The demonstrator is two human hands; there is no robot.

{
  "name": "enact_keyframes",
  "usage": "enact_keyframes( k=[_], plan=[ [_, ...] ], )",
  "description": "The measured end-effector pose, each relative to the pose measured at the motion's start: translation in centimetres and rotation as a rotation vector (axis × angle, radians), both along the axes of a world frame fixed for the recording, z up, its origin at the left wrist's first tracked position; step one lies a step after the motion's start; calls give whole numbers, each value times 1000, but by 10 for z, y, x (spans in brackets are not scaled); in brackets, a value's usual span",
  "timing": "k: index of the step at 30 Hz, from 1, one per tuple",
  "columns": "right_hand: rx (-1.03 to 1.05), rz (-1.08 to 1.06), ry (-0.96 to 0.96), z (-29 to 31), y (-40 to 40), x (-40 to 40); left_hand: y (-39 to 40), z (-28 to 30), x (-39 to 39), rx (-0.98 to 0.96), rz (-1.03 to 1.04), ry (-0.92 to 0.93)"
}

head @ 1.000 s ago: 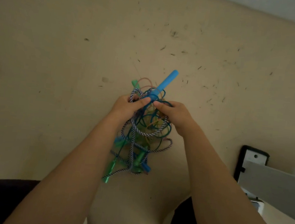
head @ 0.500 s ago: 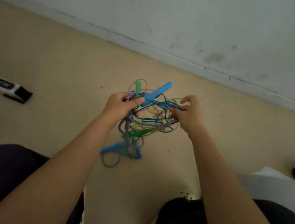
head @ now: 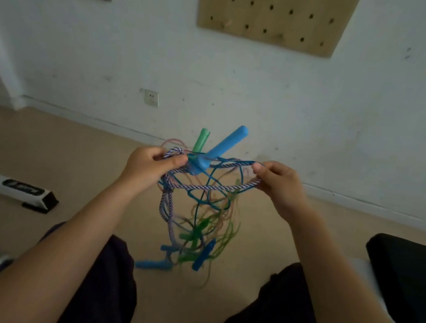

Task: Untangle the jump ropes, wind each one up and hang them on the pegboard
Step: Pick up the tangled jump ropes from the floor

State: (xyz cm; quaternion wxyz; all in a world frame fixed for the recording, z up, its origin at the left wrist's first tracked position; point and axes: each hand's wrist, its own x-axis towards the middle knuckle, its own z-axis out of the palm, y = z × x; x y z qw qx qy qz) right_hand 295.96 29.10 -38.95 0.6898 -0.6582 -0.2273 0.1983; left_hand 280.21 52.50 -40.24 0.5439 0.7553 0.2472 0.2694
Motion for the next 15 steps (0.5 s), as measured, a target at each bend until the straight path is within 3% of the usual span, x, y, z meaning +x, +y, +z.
enact_keyframes(
  k=[4,15],
  plan=[
    [74,58,89,21,3,-21,-9,17,-13,-31,0,-59],
    [59,125,109,26,11,-25,-14,17,-11,-134,-52,-164]
  ],
)
